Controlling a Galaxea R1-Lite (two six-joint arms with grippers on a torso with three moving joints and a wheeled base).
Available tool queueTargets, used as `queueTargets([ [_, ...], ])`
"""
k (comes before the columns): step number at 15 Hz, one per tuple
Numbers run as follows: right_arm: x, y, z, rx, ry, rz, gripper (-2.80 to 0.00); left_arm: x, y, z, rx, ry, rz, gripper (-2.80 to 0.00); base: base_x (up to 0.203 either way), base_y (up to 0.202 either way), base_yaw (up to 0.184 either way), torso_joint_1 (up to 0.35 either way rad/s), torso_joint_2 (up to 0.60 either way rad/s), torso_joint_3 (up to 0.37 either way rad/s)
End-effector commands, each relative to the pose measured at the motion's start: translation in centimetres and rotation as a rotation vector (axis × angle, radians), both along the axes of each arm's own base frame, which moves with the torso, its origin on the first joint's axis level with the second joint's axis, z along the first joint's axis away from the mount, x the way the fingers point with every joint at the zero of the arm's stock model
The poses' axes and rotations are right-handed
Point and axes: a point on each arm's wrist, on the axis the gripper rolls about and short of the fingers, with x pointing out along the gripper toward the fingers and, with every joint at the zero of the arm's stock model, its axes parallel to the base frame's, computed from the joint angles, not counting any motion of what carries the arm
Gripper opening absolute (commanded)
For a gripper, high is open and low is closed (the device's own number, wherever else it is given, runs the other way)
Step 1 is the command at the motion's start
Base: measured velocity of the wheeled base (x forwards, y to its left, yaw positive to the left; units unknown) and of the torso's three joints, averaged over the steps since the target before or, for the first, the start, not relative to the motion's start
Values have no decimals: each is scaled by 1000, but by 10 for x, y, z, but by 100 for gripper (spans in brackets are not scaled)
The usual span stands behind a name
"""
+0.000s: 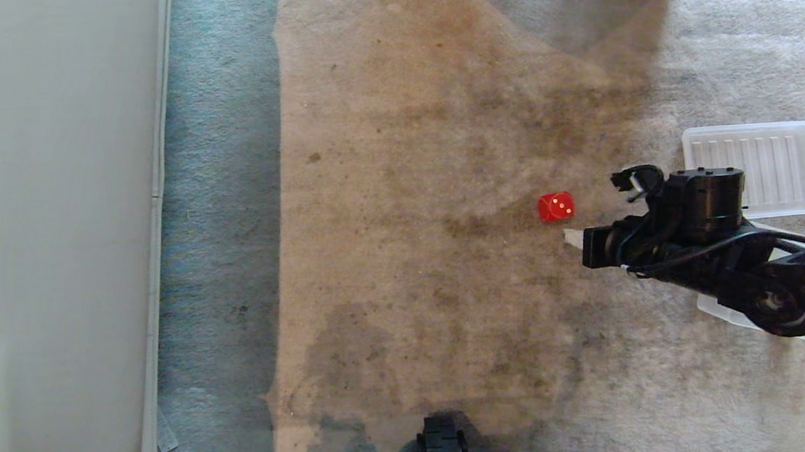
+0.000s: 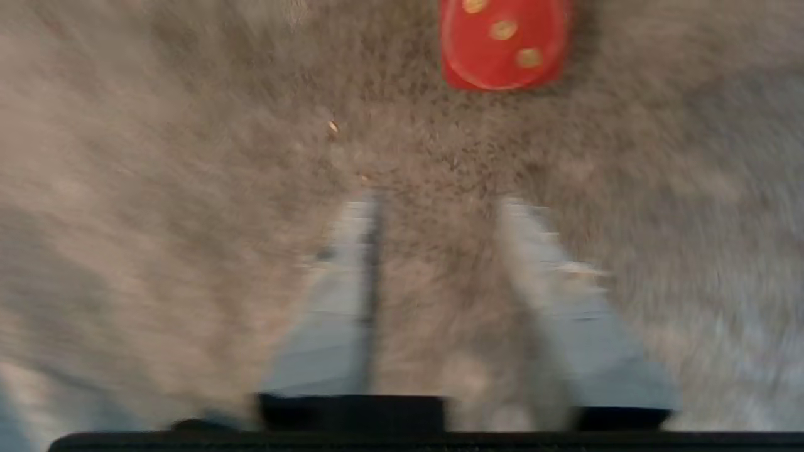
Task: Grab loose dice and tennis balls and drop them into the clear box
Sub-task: Pick up toys out of the box
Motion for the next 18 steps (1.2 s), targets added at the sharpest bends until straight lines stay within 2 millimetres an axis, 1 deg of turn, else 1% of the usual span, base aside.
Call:
queueTargets([
  [1, 12, 4, -17, -99, 14, 33, 0, 0, 0, 0, 0, 1, 0, -280, 0, 0, 0, 0, 0, 0],
  [5, 13, 1, -15, -194, -20, 61, 0, 0, 0, 0, -1, -1, 0, -280, 0, 0, 0, 0, 0, 0],
  [7, 18, -1, -15, -240, -54, 62, 0, 0, 0, 0, 0, 0, 0, -280, 0, 0, 0, 0, 0, 0],
  [10, 39, -2, -27, -254, -134, 45, 0, 0, 0, -1, 0, 2, 0, -280, 0, 0, 0, 0, 0, 0],
  [11, 45, -3, -27, -253, -170, 36, 0, 0, 0, 0, -1, 1, 0, -280, 0, 0, 0, 0, 0, 0],
  [13, 51, -4, -27, -254, -189, 27, 0, 0, 0, 0, 0, 1, 0, -280, 0, 0, 0, 0, 0, 0],
  [15, 72, -6, -33, -258, -234, 9, 0, 0, 0, -1, 0, 2, 0, -280, 0, 0, 0, 0, 0, 0],
  [17, 81, -6, -38, -268, -267, 1, 0, 0, 0, 0, -1, 2, 0, -280, 0, 0, 0, 0, 0, 0],
  [18, 87, -5, -45, -268, -269, 1, 0, 0, 0, 0, -1, 1, 0, -280, 0, 0, 0, 0, 0, 0],
])
